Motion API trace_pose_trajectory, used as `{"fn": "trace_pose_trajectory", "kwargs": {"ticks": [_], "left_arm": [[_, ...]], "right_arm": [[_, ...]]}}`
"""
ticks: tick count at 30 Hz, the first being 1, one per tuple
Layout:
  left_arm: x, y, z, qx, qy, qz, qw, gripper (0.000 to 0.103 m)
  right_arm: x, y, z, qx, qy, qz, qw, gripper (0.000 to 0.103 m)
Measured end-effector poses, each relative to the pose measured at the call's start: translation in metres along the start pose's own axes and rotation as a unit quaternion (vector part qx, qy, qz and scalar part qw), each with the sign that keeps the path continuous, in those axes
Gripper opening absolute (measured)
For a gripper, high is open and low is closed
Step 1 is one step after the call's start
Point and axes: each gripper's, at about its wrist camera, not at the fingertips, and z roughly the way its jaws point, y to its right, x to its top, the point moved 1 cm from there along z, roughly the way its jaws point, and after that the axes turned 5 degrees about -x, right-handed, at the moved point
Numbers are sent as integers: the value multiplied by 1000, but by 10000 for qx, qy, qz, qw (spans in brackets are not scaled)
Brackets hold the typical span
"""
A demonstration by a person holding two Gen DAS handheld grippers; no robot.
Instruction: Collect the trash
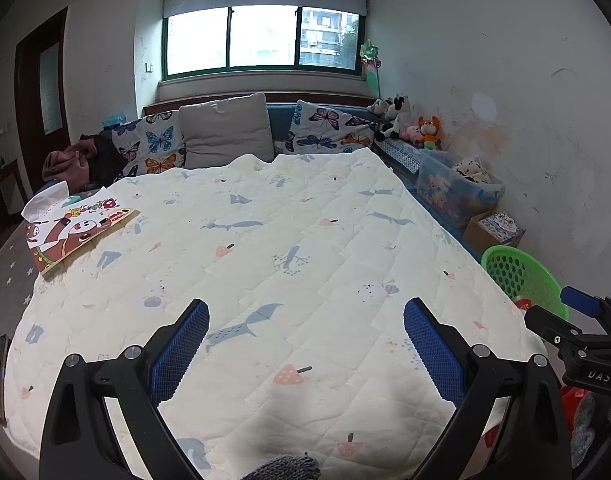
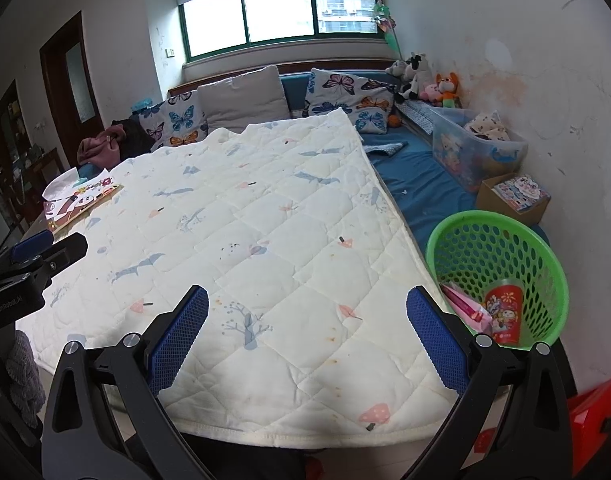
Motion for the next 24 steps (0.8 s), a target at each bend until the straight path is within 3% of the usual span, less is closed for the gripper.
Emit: {"fn": "trace_pose_trajectory", "kwargs": {"ticks": [24], "left_arm": [[4, 10, -8, 111, 218, 121, 9996, 95]], "right_arm": [[1, 7, -4, -54, 106, 33, 9999, 99]]}}
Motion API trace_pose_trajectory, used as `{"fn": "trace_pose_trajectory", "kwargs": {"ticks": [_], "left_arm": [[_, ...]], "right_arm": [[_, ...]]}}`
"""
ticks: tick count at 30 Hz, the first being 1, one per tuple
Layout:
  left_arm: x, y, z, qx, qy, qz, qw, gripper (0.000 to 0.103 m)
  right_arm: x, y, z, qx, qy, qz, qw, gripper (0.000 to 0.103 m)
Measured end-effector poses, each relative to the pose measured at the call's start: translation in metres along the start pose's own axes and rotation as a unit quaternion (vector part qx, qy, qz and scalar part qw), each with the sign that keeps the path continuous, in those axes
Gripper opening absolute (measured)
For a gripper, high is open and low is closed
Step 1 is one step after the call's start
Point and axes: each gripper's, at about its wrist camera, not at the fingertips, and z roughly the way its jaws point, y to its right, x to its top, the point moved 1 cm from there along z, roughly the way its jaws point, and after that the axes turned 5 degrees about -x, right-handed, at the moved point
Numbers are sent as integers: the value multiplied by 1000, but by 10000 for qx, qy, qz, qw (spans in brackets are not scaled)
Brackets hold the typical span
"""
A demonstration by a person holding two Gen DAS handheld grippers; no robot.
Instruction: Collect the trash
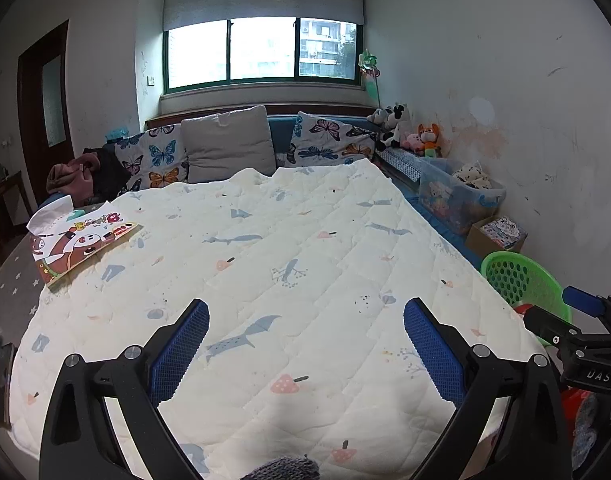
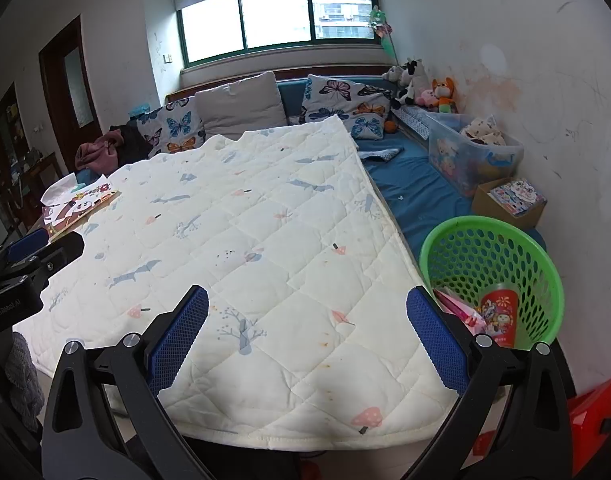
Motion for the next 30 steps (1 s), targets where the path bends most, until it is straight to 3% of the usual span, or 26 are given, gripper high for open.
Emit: {"fn": "trace_pose_trajectory", "kwargs": {"ticks": [30], "left_arm": [[-2, 11, 0, -34, 64, 90, 9999, 95]], "right_arm": [[-1, 2, 0, -46, -2, 11, 10000, 99]]}}
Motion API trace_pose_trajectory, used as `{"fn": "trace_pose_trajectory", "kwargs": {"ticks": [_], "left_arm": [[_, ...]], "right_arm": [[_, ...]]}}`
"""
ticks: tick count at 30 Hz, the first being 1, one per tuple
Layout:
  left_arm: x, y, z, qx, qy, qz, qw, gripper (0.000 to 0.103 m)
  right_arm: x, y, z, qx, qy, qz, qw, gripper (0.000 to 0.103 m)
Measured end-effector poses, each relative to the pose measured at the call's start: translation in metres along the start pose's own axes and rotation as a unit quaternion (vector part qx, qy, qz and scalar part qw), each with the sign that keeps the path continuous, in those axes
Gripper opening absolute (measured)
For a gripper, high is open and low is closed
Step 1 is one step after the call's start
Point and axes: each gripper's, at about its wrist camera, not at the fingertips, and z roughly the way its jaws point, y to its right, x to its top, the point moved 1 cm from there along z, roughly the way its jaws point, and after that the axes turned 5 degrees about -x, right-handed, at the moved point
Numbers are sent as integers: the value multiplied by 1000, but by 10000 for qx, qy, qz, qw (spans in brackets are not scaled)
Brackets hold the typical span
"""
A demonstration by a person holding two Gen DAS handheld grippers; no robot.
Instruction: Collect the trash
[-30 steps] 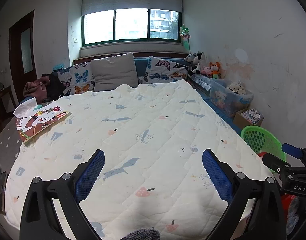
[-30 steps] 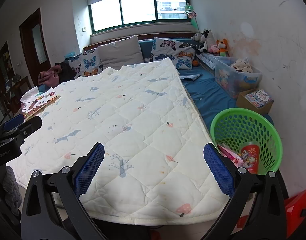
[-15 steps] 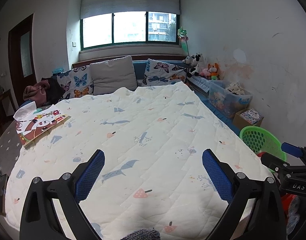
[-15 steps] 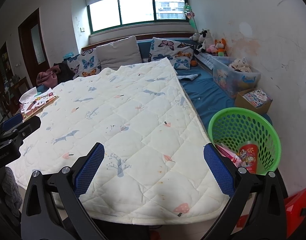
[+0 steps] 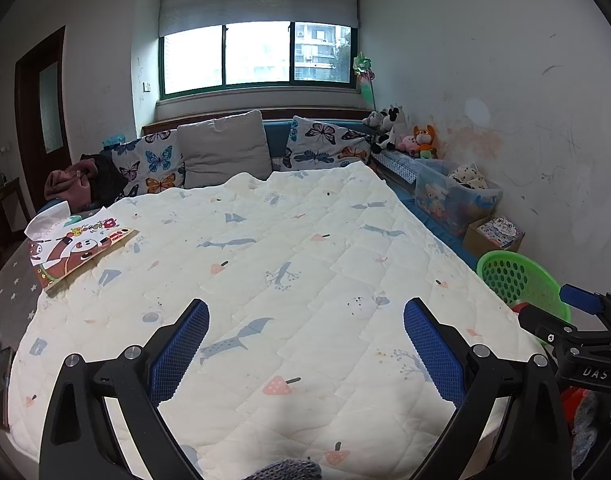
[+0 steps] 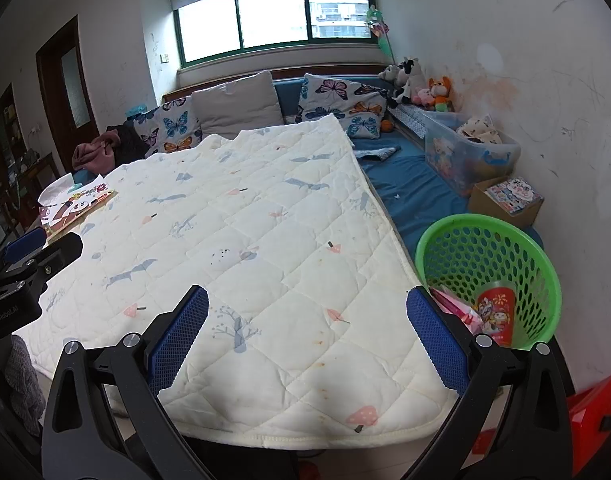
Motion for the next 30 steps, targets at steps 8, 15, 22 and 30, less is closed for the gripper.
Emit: {"fn": "trace_pose_trajectory", "kwargs": {"ticks": [8, 15, 22, 30], "left_arm": [[-1, 1, 0, -8, 7, -4, 10000, 95], [-1, 1, 0, -1, 5, -8, 10000, 95], [-1, 1, 0, -11, 7, -7, 10000, 95], [-1, 1, 0, -15, -1, -20, 10000, 95]], "right_arm": [[0, 0, 0, -20, 9, 6, 10000, 99], [0, 0, 0, -23, 17, -1, 10000, 99], [-1, -1, 0, -20, 7, -14, 10000, 99], [-1, -2, 0, -26, 2, -25, 10000, 98]]}}
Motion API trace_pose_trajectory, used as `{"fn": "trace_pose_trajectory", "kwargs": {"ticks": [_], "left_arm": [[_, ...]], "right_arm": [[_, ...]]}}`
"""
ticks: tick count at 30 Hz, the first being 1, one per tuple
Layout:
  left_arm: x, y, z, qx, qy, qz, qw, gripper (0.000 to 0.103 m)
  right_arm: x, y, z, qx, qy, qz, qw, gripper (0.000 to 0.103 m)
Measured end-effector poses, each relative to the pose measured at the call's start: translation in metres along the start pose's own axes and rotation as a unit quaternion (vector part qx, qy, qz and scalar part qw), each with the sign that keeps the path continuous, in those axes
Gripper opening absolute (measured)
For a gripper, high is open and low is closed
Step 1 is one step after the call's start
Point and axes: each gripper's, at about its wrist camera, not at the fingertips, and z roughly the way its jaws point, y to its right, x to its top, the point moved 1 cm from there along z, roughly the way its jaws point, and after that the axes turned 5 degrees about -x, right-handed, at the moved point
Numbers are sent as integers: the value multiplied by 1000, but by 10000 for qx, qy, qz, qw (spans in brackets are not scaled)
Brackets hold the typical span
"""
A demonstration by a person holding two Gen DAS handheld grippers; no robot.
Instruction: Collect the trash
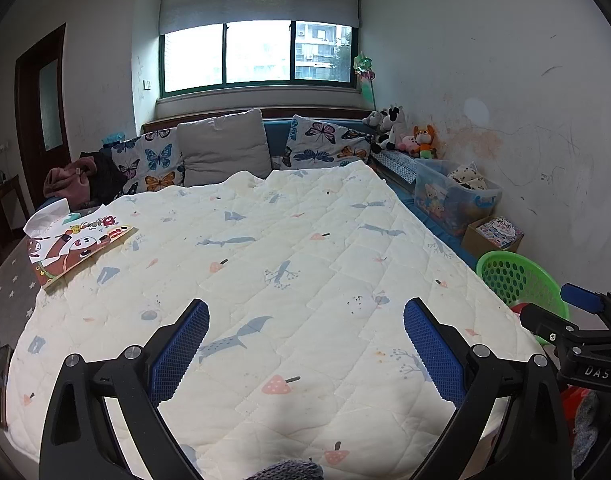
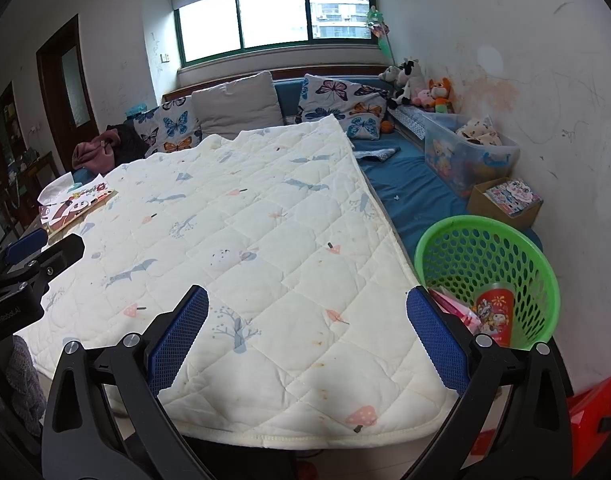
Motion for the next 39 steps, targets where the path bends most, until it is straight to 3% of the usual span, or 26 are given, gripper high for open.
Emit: {"fn": "trace_pose_trajectory", "kwargs": {"ticks": [39], "left_arm": [[-5, 3, 2, -39, -41, -93, 9999, 95]], "right_arm": [[1, 0, 1, 21, -6, -11, 10000, 99]]}}
